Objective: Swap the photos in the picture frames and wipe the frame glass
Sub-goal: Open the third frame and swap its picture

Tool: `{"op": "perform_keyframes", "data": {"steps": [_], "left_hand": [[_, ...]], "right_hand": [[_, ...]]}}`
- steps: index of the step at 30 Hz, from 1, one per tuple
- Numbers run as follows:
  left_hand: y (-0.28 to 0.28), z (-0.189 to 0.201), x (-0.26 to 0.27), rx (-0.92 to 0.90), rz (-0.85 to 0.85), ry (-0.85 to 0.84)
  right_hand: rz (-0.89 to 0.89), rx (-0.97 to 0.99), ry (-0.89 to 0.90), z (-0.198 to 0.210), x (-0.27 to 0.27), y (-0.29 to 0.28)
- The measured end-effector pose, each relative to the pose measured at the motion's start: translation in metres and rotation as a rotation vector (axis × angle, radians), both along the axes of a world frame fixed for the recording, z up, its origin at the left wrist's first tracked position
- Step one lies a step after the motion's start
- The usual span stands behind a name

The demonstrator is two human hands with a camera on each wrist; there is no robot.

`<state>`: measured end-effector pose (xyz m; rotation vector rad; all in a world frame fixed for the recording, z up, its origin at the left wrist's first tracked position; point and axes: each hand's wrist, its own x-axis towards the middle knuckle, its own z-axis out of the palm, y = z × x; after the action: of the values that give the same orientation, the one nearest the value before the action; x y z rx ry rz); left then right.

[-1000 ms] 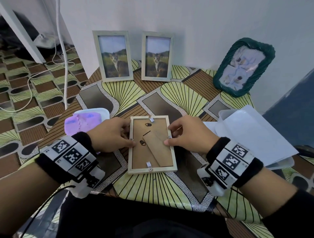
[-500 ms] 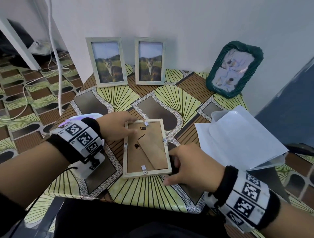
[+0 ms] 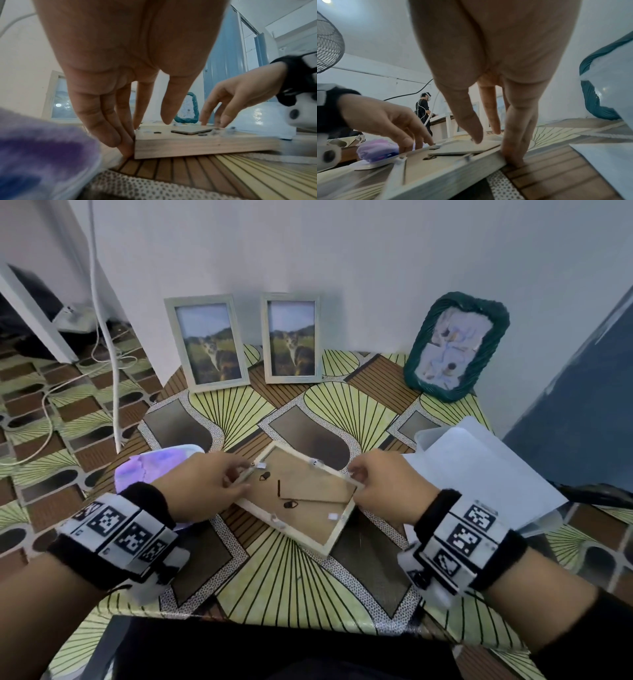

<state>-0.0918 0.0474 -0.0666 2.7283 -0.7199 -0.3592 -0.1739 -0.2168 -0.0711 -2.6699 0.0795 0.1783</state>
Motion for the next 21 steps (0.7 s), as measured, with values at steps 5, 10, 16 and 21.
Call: {"op": "perform_keyframes", "data": {"steps": [5,10,16,21], "left_hand": [[0.007,-0.002,-0.014,-0.042,0.011,0.001],[0.008,-0.008,-0.031,-0.155,0.085,-0.011],[0.011,-0.004,-0.022,-0.273,0.16,0.016],[-0.002,0.008,0.003,-0.103,0.157,-0.116]], "right_hand": [[-0.038,0.099,-0.028,0.004,0.016,0.005],[-0.08,0.259,-0.063,0.001,0.025,0.01],[-0.169,0.231,-0.152,-0.002,0.027,0.0],[-0.186,0.168,0.009,-0.004,0.032,-0.004]]}}
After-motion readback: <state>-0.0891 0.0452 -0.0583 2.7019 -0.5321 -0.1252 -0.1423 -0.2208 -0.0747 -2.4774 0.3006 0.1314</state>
